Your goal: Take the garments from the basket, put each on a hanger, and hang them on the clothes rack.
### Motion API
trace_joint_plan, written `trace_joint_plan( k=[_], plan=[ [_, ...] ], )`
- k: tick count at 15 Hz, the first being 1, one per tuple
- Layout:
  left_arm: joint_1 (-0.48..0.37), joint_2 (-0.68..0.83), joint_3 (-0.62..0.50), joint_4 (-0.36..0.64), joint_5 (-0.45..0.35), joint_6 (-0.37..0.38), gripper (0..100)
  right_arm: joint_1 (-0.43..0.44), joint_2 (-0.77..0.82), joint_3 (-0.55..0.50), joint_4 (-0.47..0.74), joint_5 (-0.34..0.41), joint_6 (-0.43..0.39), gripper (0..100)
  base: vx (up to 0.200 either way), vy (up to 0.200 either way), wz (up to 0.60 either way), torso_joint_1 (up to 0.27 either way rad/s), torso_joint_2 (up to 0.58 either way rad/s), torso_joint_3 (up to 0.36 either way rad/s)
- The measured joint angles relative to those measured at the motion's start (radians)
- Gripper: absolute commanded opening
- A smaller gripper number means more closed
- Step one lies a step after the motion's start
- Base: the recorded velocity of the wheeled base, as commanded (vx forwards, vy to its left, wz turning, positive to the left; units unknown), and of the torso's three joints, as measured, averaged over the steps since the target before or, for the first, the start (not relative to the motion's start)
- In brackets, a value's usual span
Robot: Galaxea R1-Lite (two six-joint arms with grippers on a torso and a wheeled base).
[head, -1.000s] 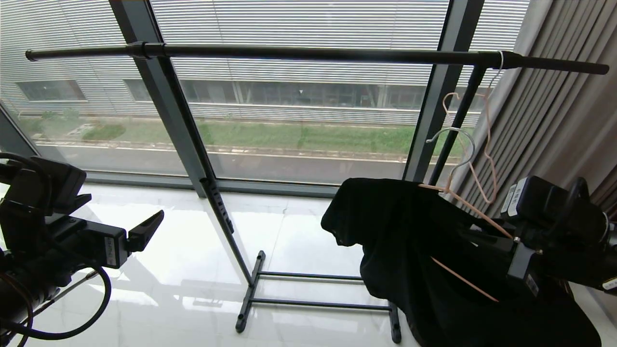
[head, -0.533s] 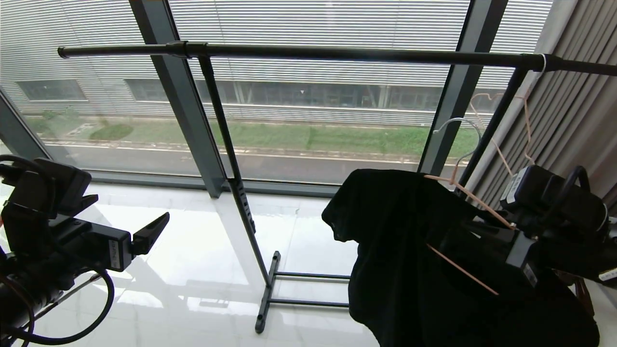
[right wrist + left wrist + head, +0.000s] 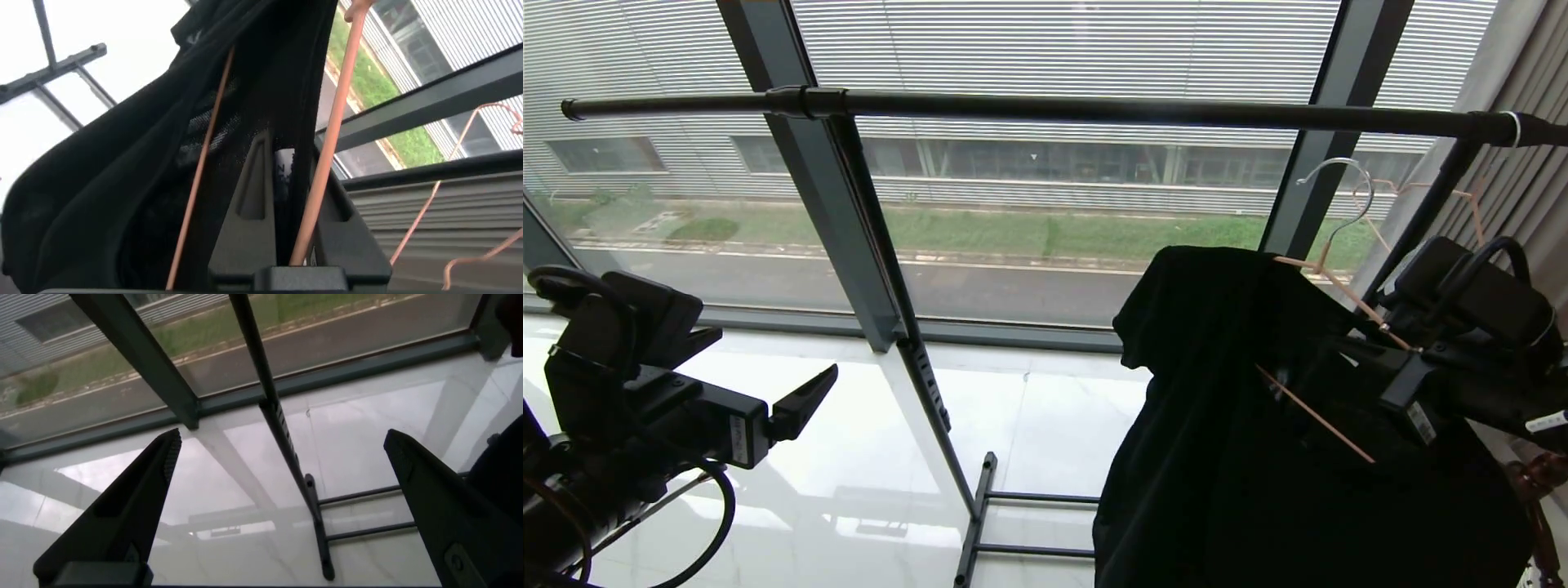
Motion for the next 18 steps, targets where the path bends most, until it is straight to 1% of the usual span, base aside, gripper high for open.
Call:
trace_joint_plan(
  k=[3,4,6,7,10,14,16,18],
  plan=[
    [-0.002,-0.001,0.001,0.0,0.0,0.0,100,0.0,-0.006,-0.01,-0.036,-0.04,-0.004,0,0.2,0.0,0.0,0.004,0.0,0.001],
    [-0.003,-0.001,0.001,0.001,0.0,0.0,100,0.0,-0.009,-0.018,-0.037,-0.045,-0.007,0,0.0,0.0,0.0,0.0,0.0,0.0],
    [-0.005,-0.001,0.001,0.0,0.0,0.0,100,0.003,-0.026,-0.028,-0.038,-0.045,-0.05,0,0.0,0.0,0.0,0.0,0.0,0.0],
    [-0.008,-0.001,0.001,0.001,0.0,0.0,100,0.003,-0.033,-0.031,-0.037,-0.045,-0.058,0,0.0,0.0,0.0,0.0,0.0,0.0],
    [-0.024,-0.001,0.001,0.0,0.0,0.0,100,-0.008,-0.035,-0.064,-0.038,-0.045,-0.054,0,0.0,0.0,0.0,0.0,0.0,0.0],
    [-0.032,-0.003,-0.002,0.0,0.0,0.005,100,-0.063,0.036,-0.154,-0.035,-0.044,-0.034,0,0.0,0.0,0.0,0.0,0.0,0.0],
    [-0.033,-0.007,-0.002,0.0,0.0,0.035,100,-0.077,0.096,-0.196,-0.035,-0.045,-0.006,0,0.0,0.0,0.0,0.0,0.0,0.0],
    [-0.033,-0.009,-0.002,0.0,-0.001,0.043,100,-0.082,0.15,-0.222,-0.035,-0.046,0.004,0,0.0,0.0,0.0,0.0,0.0,0.0]
  ],
)
